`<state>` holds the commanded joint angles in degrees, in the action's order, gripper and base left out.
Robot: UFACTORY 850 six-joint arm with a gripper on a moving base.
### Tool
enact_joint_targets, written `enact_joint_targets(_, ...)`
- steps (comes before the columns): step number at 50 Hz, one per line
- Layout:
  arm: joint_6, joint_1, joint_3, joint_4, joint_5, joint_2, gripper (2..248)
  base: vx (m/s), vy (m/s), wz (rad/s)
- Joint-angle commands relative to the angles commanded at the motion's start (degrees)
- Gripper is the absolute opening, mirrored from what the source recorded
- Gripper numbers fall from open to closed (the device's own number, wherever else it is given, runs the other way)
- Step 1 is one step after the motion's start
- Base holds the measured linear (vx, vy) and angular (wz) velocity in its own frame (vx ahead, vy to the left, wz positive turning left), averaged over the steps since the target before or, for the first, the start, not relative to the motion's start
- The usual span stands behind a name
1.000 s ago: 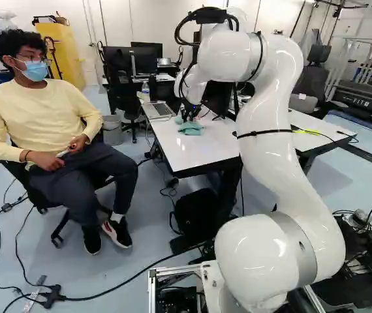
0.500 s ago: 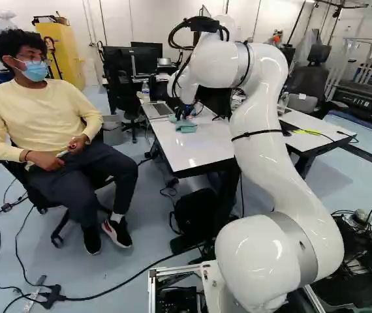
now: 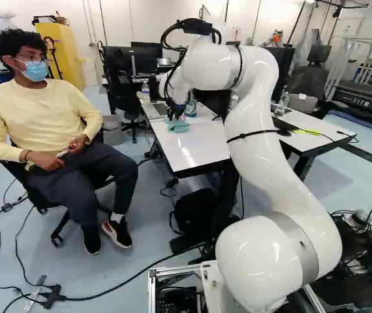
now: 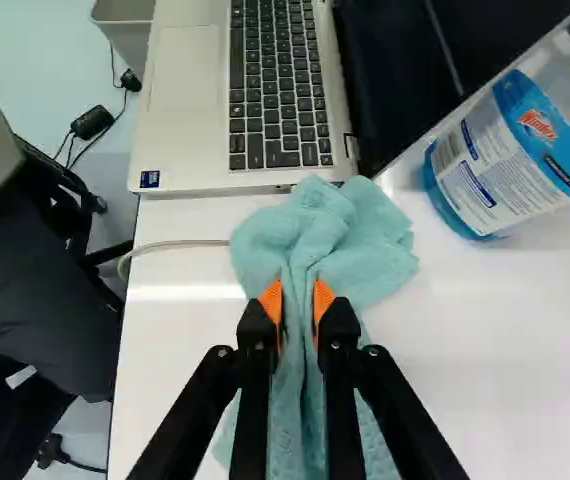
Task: Clean the table with the green towel
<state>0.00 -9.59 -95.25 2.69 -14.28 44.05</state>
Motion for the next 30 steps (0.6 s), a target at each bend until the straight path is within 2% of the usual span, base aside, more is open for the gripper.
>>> enact_joint_targets(20, 0.0, -2.82, 3.0, 0.0, 0.0, -2.08, 56, 0.0, 0.0, 0.0)
enact_joint_targets(30, 0.0, -3.27, 6.11, 0.0, 0.0, -4.25, 56, 0.0, 0.0, 0.0)
